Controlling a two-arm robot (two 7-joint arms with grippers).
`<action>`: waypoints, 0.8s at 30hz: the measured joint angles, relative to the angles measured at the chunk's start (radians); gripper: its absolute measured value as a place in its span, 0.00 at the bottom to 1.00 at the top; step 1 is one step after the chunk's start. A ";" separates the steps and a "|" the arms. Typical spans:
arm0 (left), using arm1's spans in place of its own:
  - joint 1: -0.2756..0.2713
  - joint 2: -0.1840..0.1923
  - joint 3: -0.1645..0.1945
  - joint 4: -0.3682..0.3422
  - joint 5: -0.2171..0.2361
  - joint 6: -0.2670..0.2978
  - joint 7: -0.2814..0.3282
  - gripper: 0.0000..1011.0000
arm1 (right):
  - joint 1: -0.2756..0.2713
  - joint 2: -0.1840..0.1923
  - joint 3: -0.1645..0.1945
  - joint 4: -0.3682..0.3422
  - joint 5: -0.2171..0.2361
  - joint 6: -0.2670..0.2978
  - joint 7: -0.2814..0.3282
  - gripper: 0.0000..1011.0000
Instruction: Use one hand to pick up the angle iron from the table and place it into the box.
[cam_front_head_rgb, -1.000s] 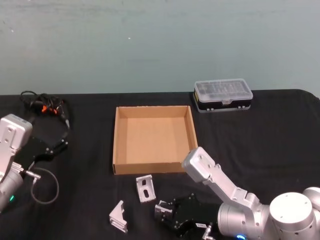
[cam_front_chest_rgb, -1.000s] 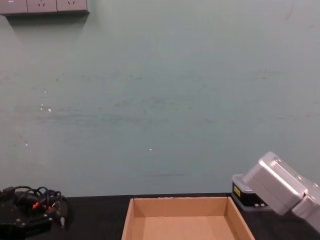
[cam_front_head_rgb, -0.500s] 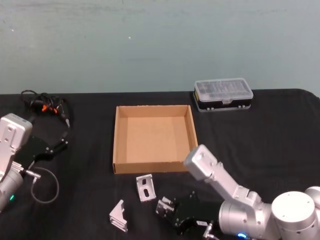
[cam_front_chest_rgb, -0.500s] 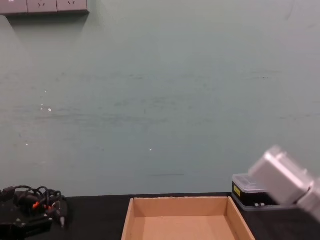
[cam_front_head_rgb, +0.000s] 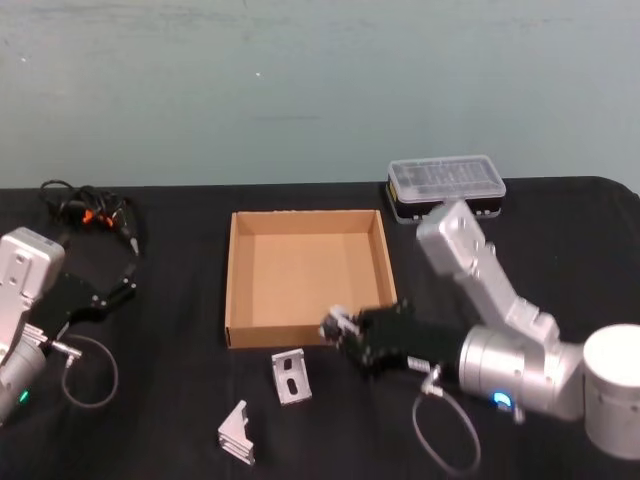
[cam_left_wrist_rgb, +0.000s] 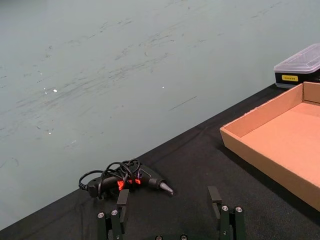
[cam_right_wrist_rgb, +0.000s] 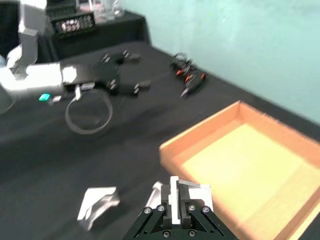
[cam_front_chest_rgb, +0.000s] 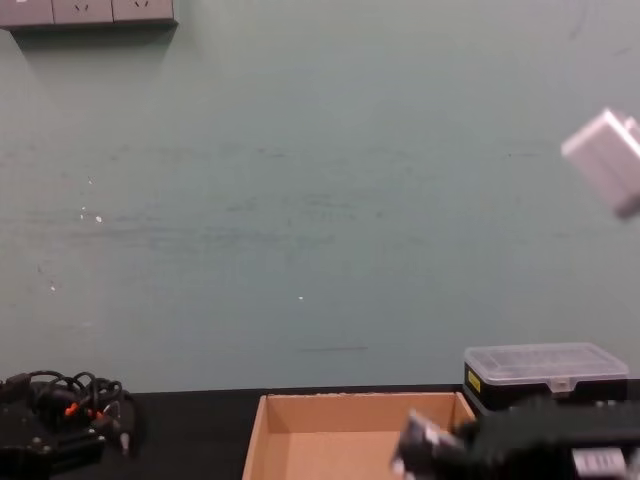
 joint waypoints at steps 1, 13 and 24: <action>0.000 0.000 0.000 0.000 0.000 0.000 0.000 0.99 | 0.009 -0.004 0.002 0.005 0.002 0.000 -0.001 0.10; 0.000 0.000 0.000 0.000 0.000 0.000 0.000 0.99 | 0.237 -0.135 -0.014 0.234 -0.015 -0.003 -0.053 0.10; 0.000 0.000 0.000 0.000 0.000 0.000 0.000 0.99 | 0.383 -0.248 -0.080 0.481 -0.103 0.024 -0.077 0.10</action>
